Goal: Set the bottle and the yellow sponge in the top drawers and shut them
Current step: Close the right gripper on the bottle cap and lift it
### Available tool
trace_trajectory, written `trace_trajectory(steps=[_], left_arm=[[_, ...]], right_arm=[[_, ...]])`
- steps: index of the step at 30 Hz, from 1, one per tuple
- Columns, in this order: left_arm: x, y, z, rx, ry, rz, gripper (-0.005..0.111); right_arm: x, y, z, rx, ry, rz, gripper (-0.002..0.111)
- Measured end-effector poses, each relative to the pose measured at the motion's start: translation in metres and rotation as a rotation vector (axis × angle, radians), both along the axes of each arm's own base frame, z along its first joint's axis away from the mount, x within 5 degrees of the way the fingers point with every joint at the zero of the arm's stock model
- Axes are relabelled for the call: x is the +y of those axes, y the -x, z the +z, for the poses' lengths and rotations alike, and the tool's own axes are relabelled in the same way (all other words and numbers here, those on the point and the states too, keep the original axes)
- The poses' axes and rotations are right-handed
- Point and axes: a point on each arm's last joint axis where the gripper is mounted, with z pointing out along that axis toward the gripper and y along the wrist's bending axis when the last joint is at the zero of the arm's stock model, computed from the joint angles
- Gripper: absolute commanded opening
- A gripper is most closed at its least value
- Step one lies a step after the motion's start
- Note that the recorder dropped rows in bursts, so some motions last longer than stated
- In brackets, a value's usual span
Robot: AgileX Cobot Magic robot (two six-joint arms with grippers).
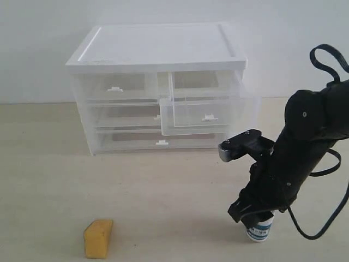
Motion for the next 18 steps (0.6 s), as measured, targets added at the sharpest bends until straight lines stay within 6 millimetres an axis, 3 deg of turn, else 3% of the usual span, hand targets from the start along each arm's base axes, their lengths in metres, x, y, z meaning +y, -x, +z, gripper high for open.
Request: trace_trajectory(steps=[2,10,14,18], left_arm=[[0.000,0.000,0.000,0.000,0.000,0.000,0.004],[0.000,0.000,0.000,0.000,0.000,0.000,0.004],[0.000,0.000,0.000,0.000,0.000,0.000,0.004],[0.000,0.000,0.000,0.000,0.000,0.000,0.004]], right_arm=[[0.000,0.000,0.000,0.006,0.002,0.001,0.001],[0.000,0.003,0.005,0.054,0.019,0.057,0.000],[-0.001,0.007,0.028,0.007,0.002,0.098,0.000],[-0.006,0.016,0.069,-0.119,-0.035,0.172,0.000]])
